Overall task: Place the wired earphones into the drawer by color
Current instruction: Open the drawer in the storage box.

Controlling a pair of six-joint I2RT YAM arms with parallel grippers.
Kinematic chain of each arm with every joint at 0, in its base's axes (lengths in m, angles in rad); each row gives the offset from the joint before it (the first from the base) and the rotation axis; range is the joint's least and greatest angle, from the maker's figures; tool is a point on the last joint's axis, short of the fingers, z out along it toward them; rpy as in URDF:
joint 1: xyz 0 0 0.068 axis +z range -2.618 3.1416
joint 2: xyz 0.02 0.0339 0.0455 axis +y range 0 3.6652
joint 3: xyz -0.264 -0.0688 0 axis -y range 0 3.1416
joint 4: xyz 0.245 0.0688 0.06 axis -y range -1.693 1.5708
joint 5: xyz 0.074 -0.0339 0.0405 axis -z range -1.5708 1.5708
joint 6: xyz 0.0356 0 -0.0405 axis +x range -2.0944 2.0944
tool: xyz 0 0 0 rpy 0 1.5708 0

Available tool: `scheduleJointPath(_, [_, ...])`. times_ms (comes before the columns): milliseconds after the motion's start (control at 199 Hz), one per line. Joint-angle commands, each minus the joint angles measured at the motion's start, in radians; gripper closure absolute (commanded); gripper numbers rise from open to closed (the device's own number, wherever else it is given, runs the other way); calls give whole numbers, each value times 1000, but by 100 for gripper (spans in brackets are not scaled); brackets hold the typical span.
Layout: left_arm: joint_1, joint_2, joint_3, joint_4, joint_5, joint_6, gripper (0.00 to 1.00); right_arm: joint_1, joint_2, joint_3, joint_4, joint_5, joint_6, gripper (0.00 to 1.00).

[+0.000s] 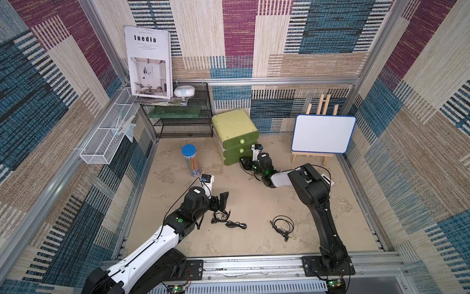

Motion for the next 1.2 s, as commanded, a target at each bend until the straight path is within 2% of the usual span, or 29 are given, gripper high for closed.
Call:
scheduleJointPath(0, [1, 1, -2, 15, -5, 11, 1, 2, 9, 6, 29, 4, 7, 68])
scheduleJointPath(386, [1, 2, -1, 15, -5, 12, 1, 2, -17, -17, 31, 6, -5, 76])
scheduleJointPath(1003, [1, -5, -2, 10, -9, 14, 1, 7, -89, -98, 32, 27, -9, 76])
scheduleJointPath(1194, [1, 15, 1, 26, -53, 14, 1, 7, -81, -95, 32, 26, -4, 76])
